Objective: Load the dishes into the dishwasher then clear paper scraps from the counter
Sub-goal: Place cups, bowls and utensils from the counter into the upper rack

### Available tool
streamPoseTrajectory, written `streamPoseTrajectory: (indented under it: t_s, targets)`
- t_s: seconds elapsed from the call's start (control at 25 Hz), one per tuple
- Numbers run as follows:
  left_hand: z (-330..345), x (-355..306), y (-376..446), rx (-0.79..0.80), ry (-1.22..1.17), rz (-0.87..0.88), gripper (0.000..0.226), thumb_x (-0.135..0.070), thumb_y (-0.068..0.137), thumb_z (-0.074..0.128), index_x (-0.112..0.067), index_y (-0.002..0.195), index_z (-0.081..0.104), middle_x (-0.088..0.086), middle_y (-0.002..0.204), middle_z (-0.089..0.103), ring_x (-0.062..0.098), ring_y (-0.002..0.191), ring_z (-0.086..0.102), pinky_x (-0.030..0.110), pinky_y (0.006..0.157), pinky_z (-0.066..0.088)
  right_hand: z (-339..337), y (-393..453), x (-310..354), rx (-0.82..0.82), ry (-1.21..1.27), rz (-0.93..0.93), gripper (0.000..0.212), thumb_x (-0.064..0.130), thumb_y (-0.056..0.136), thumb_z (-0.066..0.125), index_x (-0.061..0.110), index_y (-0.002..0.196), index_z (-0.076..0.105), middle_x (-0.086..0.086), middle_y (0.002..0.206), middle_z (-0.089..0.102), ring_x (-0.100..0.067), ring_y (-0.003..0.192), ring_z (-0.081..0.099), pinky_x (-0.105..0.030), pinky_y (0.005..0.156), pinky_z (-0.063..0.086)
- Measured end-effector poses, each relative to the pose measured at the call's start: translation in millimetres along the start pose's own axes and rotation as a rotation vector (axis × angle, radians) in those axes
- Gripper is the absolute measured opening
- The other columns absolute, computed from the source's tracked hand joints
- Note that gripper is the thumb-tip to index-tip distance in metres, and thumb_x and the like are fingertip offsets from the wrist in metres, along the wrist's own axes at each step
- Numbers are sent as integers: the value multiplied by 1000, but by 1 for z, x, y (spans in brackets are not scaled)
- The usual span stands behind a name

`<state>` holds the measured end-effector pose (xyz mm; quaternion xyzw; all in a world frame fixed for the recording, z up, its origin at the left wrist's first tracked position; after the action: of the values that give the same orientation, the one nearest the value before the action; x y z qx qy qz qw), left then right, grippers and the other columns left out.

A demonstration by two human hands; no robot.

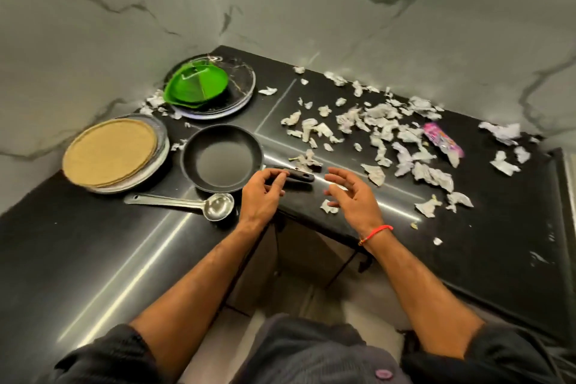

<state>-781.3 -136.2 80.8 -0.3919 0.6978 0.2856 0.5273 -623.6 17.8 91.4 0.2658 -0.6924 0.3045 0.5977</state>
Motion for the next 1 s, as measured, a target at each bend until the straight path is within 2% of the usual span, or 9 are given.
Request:
streamPoseTrajectory:
  t_s: [0.2,0.32,0.4,0.48,0.56,0.68,0.76,0.84,1.0]
  targets:
    - [-22,7,1,-43,-35,-6,13,-30,98,63,-33,110,65,-5,115,66,11,81,71,21,61,54,36,9,9,134,-67,-41,46,5,96,57,20,139,51,0,136,59,-3,113,61,-39,102,50]
    - [-9,-1,4,-19,-43,26,20,-30,96,65,-35,116,62,-7,119,64,11,83,71,30,69,60,28,5,11,103,-66,-41,48,4,96,56,16,142,47,1,139,56,-3,126,53,-35,105,47]
    - [11,-1,1,12,-49,33,25,-30,95,66,-33,119,61,-9,119,64,13,83,71,35,72,61,16,-5,3,61,-66,-16,48,5,97,56,17,142,47,1,141,55,-4,126,54,-29,104,47]
    - [41,2,-12,72,-60,39,27,-32,94,67,-37,119,59,-11,119,64,16,84,71,41,72,61,-9,-22,-10,-6,-70,2,47,7,96,57,21,141,49,3,140,55,-6,123,57,-31,105,47]
    - [80,-3,-33,181,-34,66,29,-36,93,67,-46,118,56,-12,122,61,17,86,70,46,73,62,-42,-43,-19,-101,-67,4,44,8,96,58,27,135,52,3,137,58,-8,116,61,-34,103,49]
    - [128,-22,-73,320,-12,134,32,-37,94,66,-56,116,52,-17,125,56,16,97,68,44,77,61,-95,-81,-25,-250,-12,25,41,7,95,57,27,131,54,2,127,63,-15,104,67,-37,94,55]
    - [156,-41,-105,373,-14,180,32,-34,94,66,-49,121,55,-18,124,55,15,102,67,42,78,61,-135,-113,-27,-344,38,22,38,6,96,56,23,131,55,-2,121,66,-21,97,69,-37,85,57]
    - [182,-50,-140,414,10,209,34,-32,94,67,-39,125,56,-13,125,55,16,94,68,40,73,62,-171,-150,-35,-420,64,15,38,7,96,55,23,131,56,-2,116,67,-23,92,70,-35,78,59]
    - [238,-59,-228,490,22,244,36,-35,94,68,-34,127,56,-11,123,58,17,89,69,44,72,61,-240,-252,-63,-542,77,15,36,4,95,55,23,126,57,-2,111,69,-17,83,70,-24,67,55]
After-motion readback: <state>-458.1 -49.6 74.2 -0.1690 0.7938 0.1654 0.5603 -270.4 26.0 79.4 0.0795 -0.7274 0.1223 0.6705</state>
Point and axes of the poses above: each hand's wrist, its own y-axis towards the middle knuckle, its own z-axis out of the palm, x = y × z, the point moved 10 cm from there along y, towards the middle knuckle
